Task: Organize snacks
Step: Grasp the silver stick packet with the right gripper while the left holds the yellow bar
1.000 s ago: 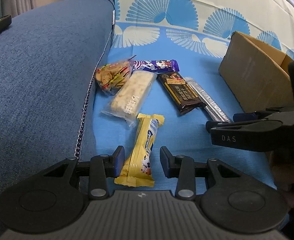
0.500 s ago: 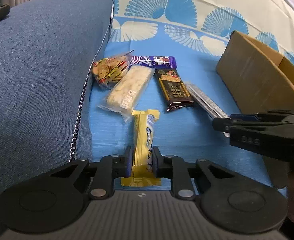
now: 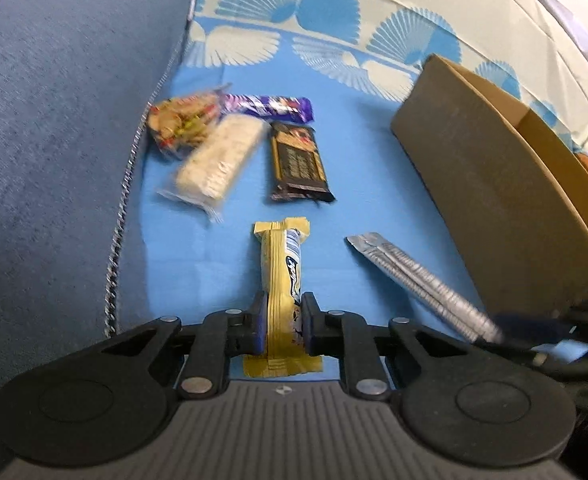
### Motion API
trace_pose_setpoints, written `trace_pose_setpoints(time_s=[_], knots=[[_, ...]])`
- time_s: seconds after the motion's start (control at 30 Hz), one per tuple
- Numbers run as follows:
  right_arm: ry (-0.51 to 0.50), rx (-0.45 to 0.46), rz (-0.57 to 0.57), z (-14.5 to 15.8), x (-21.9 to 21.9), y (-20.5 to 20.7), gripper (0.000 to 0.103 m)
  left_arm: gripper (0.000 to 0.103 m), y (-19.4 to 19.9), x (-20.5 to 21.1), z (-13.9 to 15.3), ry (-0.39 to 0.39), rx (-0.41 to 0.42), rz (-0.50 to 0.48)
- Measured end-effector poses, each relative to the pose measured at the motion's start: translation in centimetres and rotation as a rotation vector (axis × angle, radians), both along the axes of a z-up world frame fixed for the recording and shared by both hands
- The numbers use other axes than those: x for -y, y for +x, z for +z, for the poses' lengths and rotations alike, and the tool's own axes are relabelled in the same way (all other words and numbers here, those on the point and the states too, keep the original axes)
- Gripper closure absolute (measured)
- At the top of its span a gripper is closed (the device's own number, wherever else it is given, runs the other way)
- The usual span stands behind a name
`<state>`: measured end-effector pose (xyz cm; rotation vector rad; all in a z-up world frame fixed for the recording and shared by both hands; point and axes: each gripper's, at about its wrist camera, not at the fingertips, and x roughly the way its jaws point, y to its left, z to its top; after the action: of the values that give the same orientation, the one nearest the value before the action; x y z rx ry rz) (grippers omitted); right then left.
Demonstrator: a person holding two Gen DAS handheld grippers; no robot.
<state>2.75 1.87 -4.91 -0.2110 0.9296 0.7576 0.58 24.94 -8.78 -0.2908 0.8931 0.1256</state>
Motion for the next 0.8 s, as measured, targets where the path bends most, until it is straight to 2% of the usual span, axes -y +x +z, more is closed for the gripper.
trace_pose_setpoints(time_s=[0.13,0.23,0.3,0.4,0.43,0.63,0.8], knots=[[-0.018,-0.044,-0.009,-2.2,0.7,-1.5,0.069,0.084,-0.6,0.5,-0.1,-0.05,-0.032,-0.035],[-0.016,-0.003,0.029,-2.3,-0.1,-1.7,0.067,0.084,-0.7,0.8,-0.3,-0.045,-0.049,-0.033],[-0.011,0.029,0.055,-2.3,-0.6,-1.8,0.059,0.077,-0.5,0.9,-0.6,-0.045,-0.064,-0.029],[-0.032,0.056,0.07,-3.0,-1.3,-1.7,0.058,0.061,-0.1,1.1,-0.9,-0.048,-0.08,-0.038],[-0.035,0.059,0.07,-3.2,-1.5,-1.6,0.058,0.06,-0.1,1.1,-0.9,-0.051,-0.076,-0.038],[-0.03,0.045,0.048,-4.2,-1.7,-0.7,0.058,0.059,-0.1,0.3,-1.0,-0.076,-0.06,0.007],[-0.029,0.034,0.03,-4.7,-1.5,-0.4,0.058,0.06,0.2,0.5,-1.1,-0.066,-0.065,-0.011]])
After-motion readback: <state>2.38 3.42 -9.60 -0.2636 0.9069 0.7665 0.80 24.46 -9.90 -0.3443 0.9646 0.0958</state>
